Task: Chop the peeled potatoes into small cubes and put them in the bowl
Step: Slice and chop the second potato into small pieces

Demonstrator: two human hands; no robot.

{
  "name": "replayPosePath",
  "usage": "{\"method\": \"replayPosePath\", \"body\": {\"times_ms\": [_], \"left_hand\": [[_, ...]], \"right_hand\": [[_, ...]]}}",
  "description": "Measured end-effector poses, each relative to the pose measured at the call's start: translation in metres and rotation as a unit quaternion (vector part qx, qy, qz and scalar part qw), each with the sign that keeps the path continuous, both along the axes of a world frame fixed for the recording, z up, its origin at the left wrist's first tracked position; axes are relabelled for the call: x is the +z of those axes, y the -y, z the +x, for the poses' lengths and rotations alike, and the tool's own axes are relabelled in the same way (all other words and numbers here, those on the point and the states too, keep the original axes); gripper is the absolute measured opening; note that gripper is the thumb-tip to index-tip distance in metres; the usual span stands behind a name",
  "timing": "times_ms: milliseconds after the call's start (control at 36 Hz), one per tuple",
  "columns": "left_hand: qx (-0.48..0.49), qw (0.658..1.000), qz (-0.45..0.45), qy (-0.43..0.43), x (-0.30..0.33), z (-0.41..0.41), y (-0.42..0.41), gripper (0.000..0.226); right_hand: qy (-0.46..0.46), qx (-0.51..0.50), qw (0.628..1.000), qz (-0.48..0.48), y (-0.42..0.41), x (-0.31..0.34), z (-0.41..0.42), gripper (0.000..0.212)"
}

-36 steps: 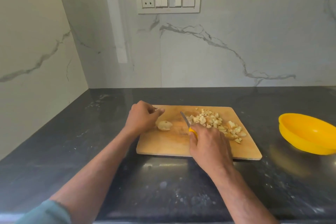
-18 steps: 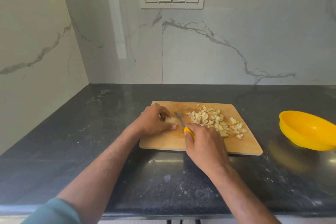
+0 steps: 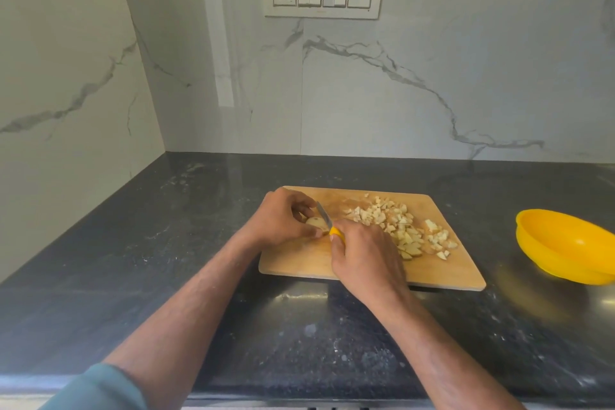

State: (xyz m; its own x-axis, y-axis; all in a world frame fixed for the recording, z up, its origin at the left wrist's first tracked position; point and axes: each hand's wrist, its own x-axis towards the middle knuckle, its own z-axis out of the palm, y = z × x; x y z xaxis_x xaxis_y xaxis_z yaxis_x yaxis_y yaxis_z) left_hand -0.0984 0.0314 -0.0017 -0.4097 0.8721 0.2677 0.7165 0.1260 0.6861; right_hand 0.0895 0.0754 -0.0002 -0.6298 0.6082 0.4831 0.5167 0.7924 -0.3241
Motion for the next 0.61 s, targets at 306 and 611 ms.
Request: {"method": "replayPosePath", "body": {"times_ms": [306, 611], "left_hand": [[0.008, 1.000, 0.001, -0.013, 0.002, 0.006, 0.000, 0.042], [0.028, 0.999, -0.005, -0.025, 0.001, 0.010, -0.002, 0.036]], "right_hand": [[0.030, 0.011, 0.999, -0.007, 0.001, 0.001, -0.002, 0.029], [0.063, 0.025, 0.998, 0.003, 0.009, 0.004, -0.001, 0.026]]}}
